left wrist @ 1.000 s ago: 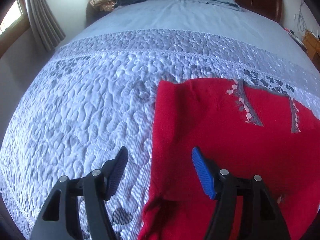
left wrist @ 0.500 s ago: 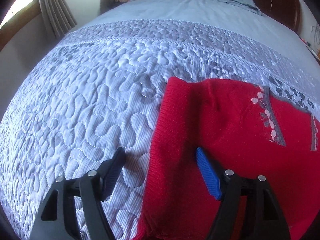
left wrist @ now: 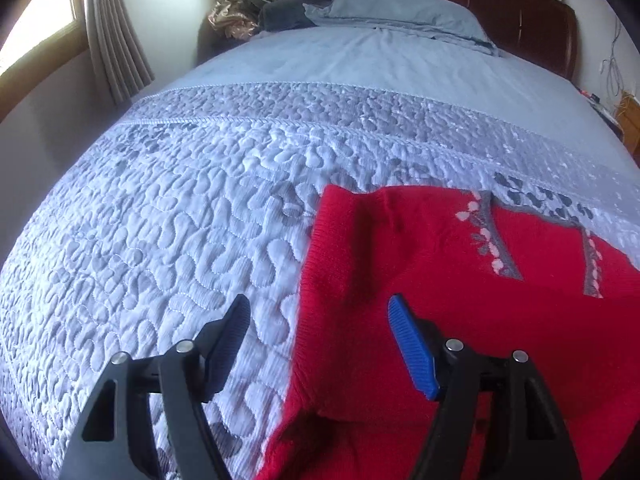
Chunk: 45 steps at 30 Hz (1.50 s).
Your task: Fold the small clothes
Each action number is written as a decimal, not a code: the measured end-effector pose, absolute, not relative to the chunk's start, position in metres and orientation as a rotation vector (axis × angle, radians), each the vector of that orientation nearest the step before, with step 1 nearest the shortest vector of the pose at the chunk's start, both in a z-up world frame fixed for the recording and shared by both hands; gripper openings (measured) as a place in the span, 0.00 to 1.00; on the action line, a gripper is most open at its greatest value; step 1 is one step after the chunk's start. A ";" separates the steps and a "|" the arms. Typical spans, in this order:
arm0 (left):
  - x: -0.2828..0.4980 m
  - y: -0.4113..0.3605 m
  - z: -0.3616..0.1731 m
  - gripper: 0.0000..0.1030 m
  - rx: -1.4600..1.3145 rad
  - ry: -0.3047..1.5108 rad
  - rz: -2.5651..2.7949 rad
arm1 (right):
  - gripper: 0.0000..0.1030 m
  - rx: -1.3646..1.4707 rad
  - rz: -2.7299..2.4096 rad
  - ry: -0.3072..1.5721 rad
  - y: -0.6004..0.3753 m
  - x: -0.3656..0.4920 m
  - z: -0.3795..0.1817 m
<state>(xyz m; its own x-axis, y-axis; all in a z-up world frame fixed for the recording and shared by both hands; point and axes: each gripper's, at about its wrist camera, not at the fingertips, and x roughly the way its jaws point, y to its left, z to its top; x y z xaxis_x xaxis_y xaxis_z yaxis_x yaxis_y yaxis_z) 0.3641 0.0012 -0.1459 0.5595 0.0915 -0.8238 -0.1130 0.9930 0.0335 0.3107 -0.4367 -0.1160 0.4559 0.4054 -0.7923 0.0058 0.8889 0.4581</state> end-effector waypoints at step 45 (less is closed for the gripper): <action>0.195 0.082 -0.151 0.73 0.007 1.264 0.079 | 0.30 0.415 0.425 1.349 -0.381 0.156 -0.126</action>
